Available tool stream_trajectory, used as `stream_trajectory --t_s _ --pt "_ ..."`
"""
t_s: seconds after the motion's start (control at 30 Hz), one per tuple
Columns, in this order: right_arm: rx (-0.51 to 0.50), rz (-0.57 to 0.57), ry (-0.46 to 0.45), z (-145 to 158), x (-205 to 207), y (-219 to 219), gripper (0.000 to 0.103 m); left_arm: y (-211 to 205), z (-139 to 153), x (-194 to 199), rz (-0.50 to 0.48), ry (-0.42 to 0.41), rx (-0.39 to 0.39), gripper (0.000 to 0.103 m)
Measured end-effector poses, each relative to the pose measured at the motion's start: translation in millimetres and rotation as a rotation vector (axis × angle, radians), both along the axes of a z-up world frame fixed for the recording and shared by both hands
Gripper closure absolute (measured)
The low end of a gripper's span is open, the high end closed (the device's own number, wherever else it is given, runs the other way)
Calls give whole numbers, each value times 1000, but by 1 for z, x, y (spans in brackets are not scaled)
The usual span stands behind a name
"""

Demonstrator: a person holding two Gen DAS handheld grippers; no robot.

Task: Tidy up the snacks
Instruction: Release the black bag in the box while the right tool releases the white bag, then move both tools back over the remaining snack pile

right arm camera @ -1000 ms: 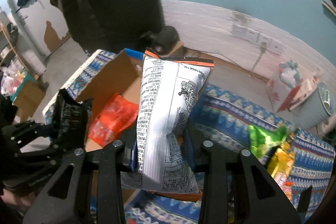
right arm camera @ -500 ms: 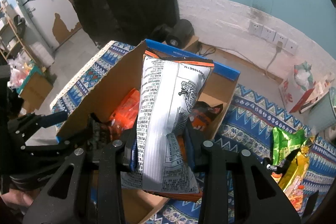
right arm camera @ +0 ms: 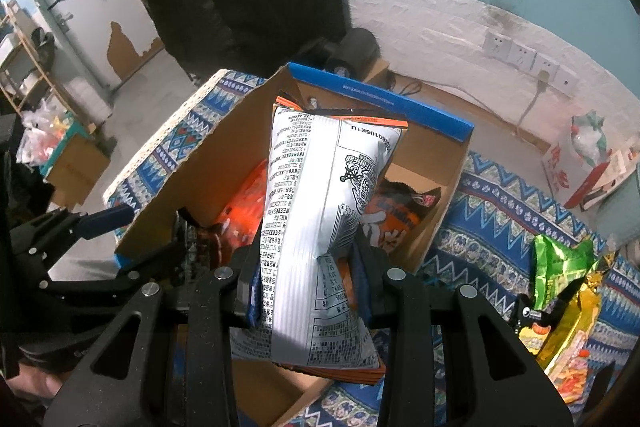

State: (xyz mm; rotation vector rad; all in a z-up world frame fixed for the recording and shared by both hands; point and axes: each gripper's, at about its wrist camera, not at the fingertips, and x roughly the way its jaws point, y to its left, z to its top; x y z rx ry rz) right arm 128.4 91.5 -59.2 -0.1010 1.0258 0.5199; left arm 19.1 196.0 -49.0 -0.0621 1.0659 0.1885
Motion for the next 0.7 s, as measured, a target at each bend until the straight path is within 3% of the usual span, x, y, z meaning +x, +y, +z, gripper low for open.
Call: stream_trajectory --t_s 0.1,0.23,0.5,0.7 --pt "10 10 7 -1 -1 2 66 -1 0 0 0 0 -5 34" --pt "12 20 0 0 -4 3 43 -4 1 3 -6 4 -31 34" --pt "-11 -32 -28 9 -7 -21 33 -22 7 5 -46 -11 -32 34" --pt "-26 -87 -34 14 -9 -52 29 -41 8 7 -86 -8 -81 29"
